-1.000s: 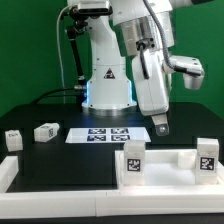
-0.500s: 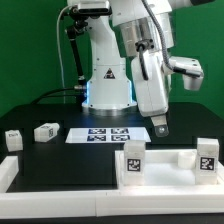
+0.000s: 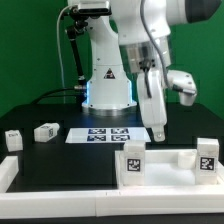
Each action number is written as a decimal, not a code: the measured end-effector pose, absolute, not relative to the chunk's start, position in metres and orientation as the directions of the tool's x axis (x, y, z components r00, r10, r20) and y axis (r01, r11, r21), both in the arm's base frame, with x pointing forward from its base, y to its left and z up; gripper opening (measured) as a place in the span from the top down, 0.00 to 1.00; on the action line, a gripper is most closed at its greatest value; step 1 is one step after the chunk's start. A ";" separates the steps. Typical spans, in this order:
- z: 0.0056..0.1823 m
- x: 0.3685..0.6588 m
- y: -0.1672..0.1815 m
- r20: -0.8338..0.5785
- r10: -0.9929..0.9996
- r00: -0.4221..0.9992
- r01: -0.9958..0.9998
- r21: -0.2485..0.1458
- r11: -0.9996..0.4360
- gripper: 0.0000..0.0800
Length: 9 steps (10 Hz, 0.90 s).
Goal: Assemble square table
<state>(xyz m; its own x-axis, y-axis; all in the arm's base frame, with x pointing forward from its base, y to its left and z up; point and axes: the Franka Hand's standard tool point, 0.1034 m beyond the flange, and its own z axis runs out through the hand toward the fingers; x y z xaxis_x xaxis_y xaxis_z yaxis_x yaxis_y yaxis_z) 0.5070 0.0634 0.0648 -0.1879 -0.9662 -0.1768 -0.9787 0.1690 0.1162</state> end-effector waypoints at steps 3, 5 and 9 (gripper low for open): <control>0.044 0.509 0.058 -0.134 -0.972 -0.191 -0.982 0.023 0.189 0.19; 0.032 0.514 0.060 -0.100 -0.977 -0.190 -0.973 -0.112 0.200 0.19; 0.019 0.509 0.063 -0.096 -0.985 -0.143 -0.981 -0.117 0.154 0.19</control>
Offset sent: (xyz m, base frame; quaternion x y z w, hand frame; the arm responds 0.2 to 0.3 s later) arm 0.0000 0.0053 -0.0195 0.1203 0.0133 0.0115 0.9926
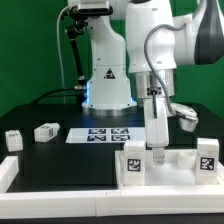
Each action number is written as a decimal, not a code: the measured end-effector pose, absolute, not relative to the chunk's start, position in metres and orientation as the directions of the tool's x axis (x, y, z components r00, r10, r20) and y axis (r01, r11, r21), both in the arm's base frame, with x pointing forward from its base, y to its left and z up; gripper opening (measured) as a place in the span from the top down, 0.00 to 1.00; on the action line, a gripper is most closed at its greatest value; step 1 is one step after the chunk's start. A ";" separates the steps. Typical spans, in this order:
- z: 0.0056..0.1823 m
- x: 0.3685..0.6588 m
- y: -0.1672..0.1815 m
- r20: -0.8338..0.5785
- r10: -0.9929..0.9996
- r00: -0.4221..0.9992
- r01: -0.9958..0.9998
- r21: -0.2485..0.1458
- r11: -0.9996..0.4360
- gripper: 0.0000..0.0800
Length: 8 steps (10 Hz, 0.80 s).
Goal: Assemble square table
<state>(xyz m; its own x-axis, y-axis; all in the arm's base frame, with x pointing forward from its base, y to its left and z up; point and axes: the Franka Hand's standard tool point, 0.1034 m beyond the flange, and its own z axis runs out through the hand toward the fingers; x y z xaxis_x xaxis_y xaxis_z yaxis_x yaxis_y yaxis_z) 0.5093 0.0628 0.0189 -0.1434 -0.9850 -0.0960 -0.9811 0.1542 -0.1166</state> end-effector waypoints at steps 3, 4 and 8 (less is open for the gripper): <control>0.018 0.509 0.065 -0.095 -0.986 -0.136 -0.982 -0.116 0.147 0.19; 0.018 0.509 0.065 -0.095 -0.986 -0.136 -0.982 -0.116 0.146 0.19; 0.011 0.501 0.049 -0.072 -0.988 0.136 -0.986 -0.106 -0.128 0.19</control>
Offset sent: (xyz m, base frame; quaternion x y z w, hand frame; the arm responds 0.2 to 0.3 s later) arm 0.0000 0.0000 0.0000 0.0000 0.0000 0.0000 1.0000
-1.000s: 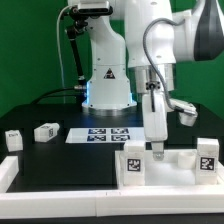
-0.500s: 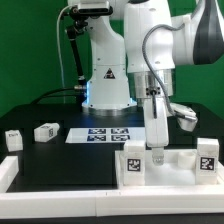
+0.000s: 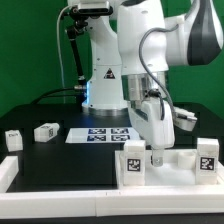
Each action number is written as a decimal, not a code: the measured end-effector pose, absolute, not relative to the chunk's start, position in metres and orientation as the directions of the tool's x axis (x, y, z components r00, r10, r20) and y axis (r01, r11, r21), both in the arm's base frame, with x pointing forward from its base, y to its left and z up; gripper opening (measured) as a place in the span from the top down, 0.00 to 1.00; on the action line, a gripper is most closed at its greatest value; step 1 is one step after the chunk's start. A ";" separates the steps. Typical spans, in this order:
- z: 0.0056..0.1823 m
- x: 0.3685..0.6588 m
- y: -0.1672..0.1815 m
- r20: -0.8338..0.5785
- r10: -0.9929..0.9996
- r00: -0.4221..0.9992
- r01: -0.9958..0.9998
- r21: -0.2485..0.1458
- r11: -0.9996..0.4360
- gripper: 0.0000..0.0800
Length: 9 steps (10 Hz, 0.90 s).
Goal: Assemble square table
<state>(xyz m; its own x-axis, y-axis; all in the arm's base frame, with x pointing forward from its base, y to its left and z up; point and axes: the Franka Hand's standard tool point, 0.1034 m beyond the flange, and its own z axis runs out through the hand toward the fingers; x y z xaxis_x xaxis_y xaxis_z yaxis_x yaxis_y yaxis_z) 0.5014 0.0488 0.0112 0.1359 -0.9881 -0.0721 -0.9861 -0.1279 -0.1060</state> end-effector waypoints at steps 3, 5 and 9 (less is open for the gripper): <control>0.011 0.501 0.050 -0.072 -0.988 0.138 -0.986 -0.106 -0.130 0.52; 0.007 0.494 0.051 -0.081 -0.987 0.137 -0.988 -0.085 -0.130 0.68; 0.006 0.491 0.049 -0.088 -0.989 0.121 -0.991 -0.074 -0.115 0.91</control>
Offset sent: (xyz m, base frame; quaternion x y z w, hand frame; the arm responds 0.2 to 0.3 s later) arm 0.0000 0.0000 0.0000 0.0000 0.0000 0.0000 1.0000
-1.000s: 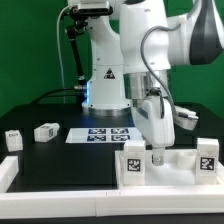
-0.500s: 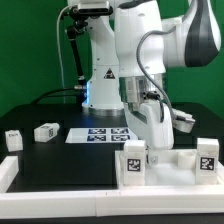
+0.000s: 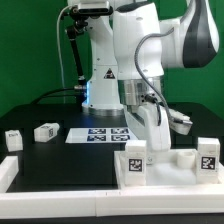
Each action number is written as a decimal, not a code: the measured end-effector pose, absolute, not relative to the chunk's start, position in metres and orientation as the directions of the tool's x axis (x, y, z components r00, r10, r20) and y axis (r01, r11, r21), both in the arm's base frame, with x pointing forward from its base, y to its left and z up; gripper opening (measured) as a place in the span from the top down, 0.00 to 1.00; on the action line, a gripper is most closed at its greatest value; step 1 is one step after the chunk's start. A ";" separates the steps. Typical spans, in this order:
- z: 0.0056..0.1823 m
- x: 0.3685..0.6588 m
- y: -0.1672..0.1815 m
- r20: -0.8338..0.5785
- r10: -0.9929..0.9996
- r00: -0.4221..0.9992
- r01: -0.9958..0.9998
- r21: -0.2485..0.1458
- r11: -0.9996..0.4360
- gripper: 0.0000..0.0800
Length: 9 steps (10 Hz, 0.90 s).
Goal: Assemble square table
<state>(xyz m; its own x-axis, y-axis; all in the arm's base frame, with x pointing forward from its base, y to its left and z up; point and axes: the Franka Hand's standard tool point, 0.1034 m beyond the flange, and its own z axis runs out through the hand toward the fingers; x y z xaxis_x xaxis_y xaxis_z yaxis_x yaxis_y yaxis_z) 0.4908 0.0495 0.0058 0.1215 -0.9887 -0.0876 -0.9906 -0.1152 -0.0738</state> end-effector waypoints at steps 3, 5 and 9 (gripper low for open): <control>0.006 0.491 0.049 -0.088 -0.989 0.121 -0.991 -0.074 -0.115 0.91; 0.006 0.491 0.049 -0.088 -0.989 0.121 -0.991 -0.074 -0.115 0.91; 0.013 0.477 -0.005 -0.049 -0.949 0.311 -0.947 -0.099 -0.305 0.91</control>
Offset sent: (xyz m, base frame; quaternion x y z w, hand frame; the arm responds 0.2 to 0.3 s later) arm 0.0000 0.0000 0.0000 0.0000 0.0000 0.0000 1.0000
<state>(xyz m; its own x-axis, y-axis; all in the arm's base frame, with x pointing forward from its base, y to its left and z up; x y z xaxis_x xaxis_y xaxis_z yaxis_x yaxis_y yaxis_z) 0.4773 -0.0051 0.0125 0.3106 -0.9493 -0.0488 -0.9473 -0.3049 -0.0985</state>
